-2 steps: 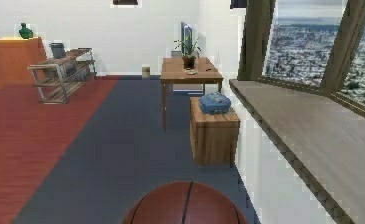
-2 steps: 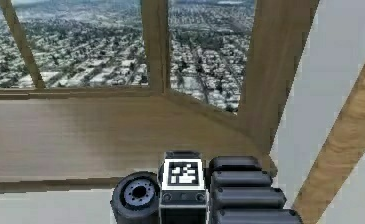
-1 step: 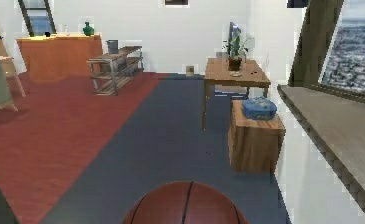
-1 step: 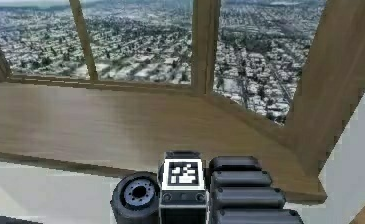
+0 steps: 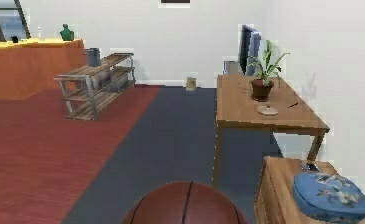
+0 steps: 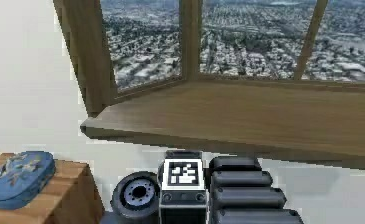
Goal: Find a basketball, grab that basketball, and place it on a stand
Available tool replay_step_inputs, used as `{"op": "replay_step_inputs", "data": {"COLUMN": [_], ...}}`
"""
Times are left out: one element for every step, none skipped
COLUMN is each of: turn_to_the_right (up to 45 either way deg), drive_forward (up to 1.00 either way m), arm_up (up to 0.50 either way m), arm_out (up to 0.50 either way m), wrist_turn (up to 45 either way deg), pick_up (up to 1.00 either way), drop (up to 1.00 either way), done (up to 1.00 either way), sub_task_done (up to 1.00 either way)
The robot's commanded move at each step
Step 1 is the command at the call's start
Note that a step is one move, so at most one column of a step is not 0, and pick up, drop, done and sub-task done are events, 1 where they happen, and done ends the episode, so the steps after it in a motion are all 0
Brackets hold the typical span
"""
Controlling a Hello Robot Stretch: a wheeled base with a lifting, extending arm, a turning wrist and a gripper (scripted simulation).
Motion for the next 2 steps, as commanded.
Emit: {"op": "replay_step_inputs", "data": {"turn_to_the_right": [0.0, 0.0], "drive_forward": [1.00, 0.25], "arm_up": [0.00, 0.00], "arm_out": [0.00, 0.00], "wrist_turn": [0.0, 0.0], "pick_up": [0.00, 0.00], "drop": [0.00, 0.00], "done": [0.00, 0.00], "sub_task_done": [0.00, 0.00]}}
